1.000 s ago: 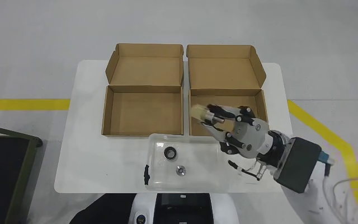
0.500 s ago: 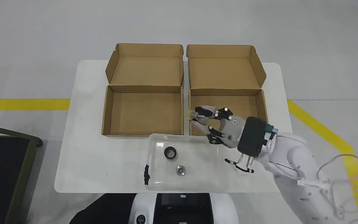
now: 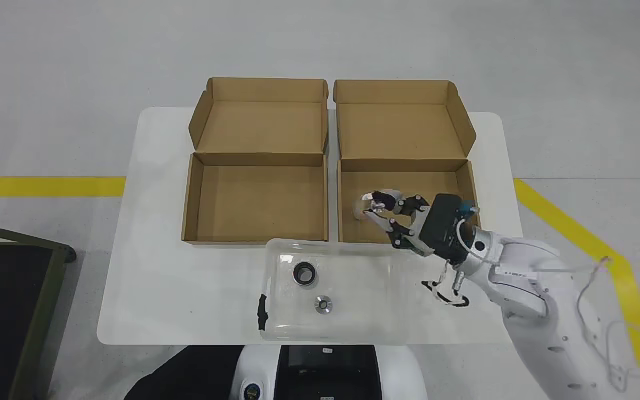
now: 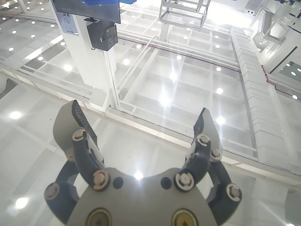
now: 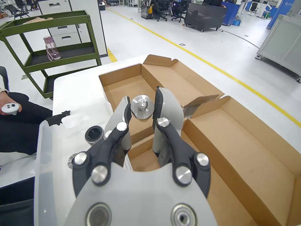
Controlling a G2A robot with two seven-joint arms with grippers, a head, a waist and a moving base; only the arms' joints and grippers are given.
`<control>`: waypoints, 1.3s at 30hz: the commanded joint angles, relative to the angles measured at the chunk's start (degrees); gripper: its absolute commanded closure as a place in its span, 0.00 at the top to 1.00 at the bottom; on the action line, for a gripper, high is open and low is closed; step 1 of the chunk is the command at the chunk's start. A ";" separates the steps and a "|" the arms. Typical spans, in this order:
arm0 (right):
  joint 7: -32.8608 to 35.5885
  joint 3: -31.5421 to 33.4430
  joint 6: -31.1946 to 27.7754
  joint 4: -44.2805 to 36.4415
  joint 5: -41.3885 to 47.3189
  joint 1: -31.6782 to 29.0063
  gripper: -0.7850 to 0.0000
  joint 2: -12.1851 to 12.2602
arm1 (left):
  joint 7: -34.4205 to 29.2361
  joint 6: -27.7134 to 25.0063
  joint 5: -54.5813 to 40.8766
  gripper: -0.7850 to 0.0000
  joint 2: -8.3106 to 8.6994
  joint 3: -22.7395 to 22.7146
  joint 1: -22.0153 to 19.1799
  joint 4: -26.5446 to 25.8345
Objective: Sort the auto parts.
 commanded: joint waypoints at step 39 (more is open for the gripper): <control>8.11 -7.19 8.33 21.76 -7.71 7.93 0.00 -1.11 | 0.00 0.00 0.00 1.00 0.00 0.00 0.00 0.00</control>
